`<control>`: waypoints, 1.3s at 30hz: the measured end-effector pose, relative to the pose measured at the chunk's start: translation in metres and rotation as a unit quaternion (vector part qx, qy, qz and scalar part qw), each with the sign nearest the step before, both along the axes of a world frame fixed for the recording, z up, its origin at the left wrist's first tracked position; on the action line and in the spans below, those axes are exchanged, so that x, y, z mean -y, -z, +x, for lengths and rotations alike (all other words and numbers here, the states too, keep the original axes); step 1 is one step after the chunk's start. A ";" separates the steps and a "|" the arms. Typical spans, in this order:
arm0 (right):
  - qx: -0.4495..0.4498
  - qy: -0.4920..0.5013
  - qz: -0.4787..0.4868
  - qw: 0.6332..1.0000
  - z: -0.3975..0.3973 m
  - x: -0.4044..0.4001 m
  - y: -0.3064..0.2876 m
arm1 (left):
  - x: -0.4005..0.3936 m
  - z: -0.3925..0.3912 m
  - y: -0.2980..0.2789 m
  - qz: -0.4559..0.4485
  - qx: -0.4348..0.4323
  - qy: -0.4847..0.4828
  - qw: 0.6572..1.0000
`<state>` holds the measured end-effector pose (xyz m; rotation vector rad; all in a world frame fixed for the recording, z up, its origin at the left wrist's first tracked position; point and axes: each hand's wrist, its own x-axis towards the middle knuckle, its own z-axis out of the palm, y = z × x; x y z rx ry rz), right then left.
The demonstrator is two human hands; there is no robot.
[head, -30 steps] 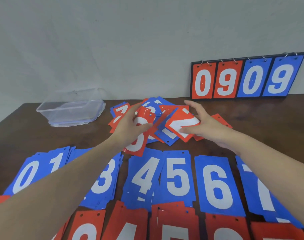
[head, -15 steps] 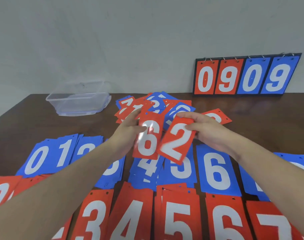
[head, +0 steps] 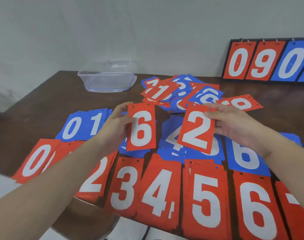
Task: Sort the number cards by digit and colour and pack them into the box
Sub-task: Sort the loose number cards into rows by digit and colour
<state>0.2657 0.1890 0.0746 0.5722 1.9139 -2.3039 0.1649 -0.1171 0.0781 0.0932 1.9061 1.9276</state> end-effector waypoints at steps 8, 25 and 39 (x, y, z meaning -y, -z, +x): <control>0.023 -0.037 0.055 0.998 -0.009 0.085 -0.001 | 0.099 0.010 0.000 0.027 0.004 -0.092 0.995; -0.032 -0.157 0.362 0.918 -0.047 0.288 0.014 | 0.247 0.032 0.022 -0.016 -0.013 -0.188 0.982; -0.120 -0.107 0.575 0.803 -0.035 0.230 0.019 | 0.201 0.037 0.022 0.011 0.004 -0.122 0.992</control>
